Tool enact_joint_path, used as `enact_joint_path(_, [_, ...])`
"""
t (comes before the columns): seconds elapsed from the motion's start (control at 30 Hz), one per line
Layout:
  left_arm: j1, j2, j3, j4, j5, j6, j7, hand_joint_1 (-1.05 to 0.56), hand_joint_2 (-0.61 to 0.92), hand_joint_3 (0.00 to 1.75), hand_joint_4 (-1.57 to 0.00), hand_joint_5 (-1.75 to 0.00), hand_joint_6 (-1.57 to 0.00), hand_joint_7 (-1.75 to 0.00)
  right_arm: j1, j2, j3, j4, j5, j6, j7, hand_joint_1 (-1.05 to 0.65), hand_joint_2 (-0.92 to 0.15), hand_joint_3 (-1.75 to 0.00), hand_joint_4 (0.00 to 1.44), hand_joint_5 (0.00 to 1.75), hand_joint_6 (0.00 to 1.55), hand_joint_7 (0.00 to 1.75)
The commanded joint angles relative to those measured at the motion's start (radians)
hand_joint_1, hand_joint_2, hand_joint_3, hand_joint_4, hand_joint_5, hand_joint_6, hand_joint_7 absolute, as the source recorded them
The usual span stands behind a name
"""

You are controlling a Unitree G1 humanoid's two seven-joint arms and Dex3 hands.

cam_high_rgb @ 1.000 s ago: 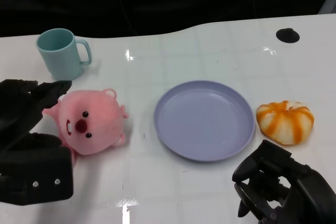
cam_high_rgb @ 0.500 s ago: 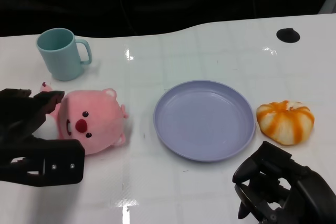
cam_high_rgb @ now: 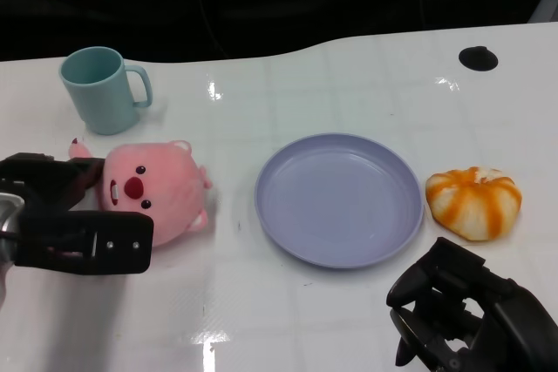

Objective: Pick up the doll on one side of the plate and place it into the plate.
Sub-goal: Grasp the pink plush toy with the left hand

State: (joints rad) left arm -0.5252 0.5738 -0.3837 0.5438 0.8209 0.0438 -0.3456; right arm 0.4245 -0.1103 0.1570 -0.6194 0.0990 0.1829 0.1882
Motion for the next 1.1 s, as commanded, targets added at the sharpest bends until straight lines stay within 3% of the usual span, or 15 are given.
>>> enact_joint_path(0.03, [-0.018, -0.027, -0.032, 0.109, -0.011, 0.000, 0.009, -0.50, 0.89, 0.00, -0.18, -0.10, -0.24, -0.03, 0.002, -0.003, 0.001, -0.018, 0.005, 0.007, -0.005, -0.35, -0.90, -0.55, 0.61, 1.69, 0.50, 1.57])
enact_joint_path(0.13, [-0.042, -0.052, -0.058, 0.188, -0.009, 0.008, 0.029, -0.44, 0.89, 0.00, -0.38, -0.11, -0.50, -0.07, 0.002, -0.002, 0.000, -0.016, 0.008, 0.004, -0.004, -0.35, -0.90, -0.55, 0.61, 1.69, 0.50, 1.58])
enact_joint_path(0.33, [-0.057, -0.079, -0.083, 0.300, -0.029, -0.030, 0.114, -0.35, 0.92, 0.02, -0.78, -0.26, -0.70, -0.10, 0.005, -0.002, -0.001, -0.018, 0.010, 0.004, -0.004, -0.35, -0.89, -0.55, 0.62, 1.70, 0.51, 1.57])
enact_joint_path(0.37, [-0.061, -0.083, -0.087, 0.324, -0.030, -0.041, 0.137, -0.31, 0.92, 0.05, -0.81, -0.55, -0.79, -0.10, 0.005, -0.003, -0.002, -0.017, 0.010, 0.003, -0.003, -0.35, -0.89, -0.55, 0.62, 1.70, 0.51, 1.57])
enact_joint_path(0.43, [-0.069, -0.088, -0.095, 0.359, -0.034, -0.059, 0.168, -0.28, 0.92, 0.10, -0.75, -0.91, -0.92, -0.10, 0.005, -0.004, -0.003, -0.016, 0.011, 0.002, -0.002, -0.35, -0.89, -0.55, 0.62, 1.70, 0.50, 1.57])
enact_joint_path(0.53, [-0.075, -0.089, -0.103, 0.402, -0.044, -0.096, 0.219, -0.27, 0.92, 0.11, -0.73, -1.00, -0.95, -0.10, 0.005, -0.004, -0.003, -0.016, 0.011, 0.002, -0.001, -0.35, -0.89, -0.55, 0.62, 1.70, 0.51, 1.56])
enact_joint_path(0.6, [-0.073, -0.089, -0.107, 0.442, -0.047, -0.137, 0.284, -0.25, 0.91, 0.06, -0.70, -1.39, -1.20, -0.17, 0.005, -0.004, -0.003, -0.016, 0.011, 0.005, -0.002, -0.36, -0.89, -0.55, 0.62, 1.70, 0.51, 1.56])
enact_joint_path(0.67, [-0.073, -0.089, -0.110, 0.464, -0.049, -0.160, 0.326, -0.25, 0.91, 0.03, -0.68, -1.50, -1.26, -0.17, 0.005, -0.004, -0.003, -0.017, 0.011, 0.007, -0.002, -0.37, -0.89, -0.54, 0.62, 1.69, 0.51, 1.56])
enact_joint_path(0.73, [-0.070, -0.092, -0.103, 0.478, -0.059, -0.170, 0.366, -0.25, 0.92, 0.24, -0.65, -1.67, -1.13, -0.09, 0.005, -0.003, -0.003, -0.018, 0.015, 0.009, -0.002, -0.36, -0.89, -0.54, 0.62, 1.69, 0.51, 1.56])
enact_joint_path(0.87, [-0.049, -0.092, -0.077, 0.482, -0.095, -0.223, 0.482, -0.22, 0.92, 0.29, -0.69, -1.74, -1.17, -0.10, 0.005, -0.005, -0.001, -0.016, 0.008, 0.001, -0.001, -0.36, -0.90, -0.54, 0.62, 1.69, 0.51, 1.56])
enact_joint_path(0.9, [-0.043, -0.091, -0.071, 0.483, -0.103, -0.244, 0.518, -0.21, 0.92, 0.28, -0.69, -1.74, -1.06, -0.48, 0.005, -0.006, -0.001, -0.016, 0.006, 0.000, -0.001, -0.36, -0.90, -0.54, 0.62, 1.69, 0.50, 1.57])
enact_joint_path(0.93, [-0.038, -0.089, -0.067, 0.486, -0.107, -0.269, 0.558, -0.19, 0.92, 0.24, -0.72, -1.75, -0.79, -1.14, 0.005, -0.005, -0.001, -0.016, 0.008, 0.001, -0.001, -0.36, -0.90, -0.54, 0.62, 1.69, 0.50, 1.57])
enact_joint_path(0.97, [-0.035, -0.089, -0.061, 0.484, -0.117, -0.288, 0.580, -0.17, 0.92, 0.22, -0.73, -1.75, -0.67, -1.43, 0.005, -0.004, -0.002, -0.017, 0.009, 0.004, -0.002, -0.36, -0.90, -0.54, 0.62, 1.69, 0.50, 1.57])
enact_joint_path(1.03, [-0.028, -0.090, -0.045, 0.467, -0.139, -0.315, 0.618, -0.16, 0.92, 0.28, -0.79, -1.75, -0.61, -1.68, 0.004, -0.003, -0.002, -0.017, 0.011, 0.005, -0.002, -0.36, -0.90, -0.54, 0.62, 1.69, 0.50, 1.57])
enact_joint_path(1.1, [-0.024, -0.094, -0.026, 0.446, -0.163, -0.323, 0.631, -0.14, 0.90, 0.30, -0.81, -1.75, -0.62, -1.73, 0.001, -0.003, -0.002, -0.011, 0.010, -0.001, -0.001, -0.36, -0.90, -0.53, 0.62, 1.69, 0.50, 1.57])
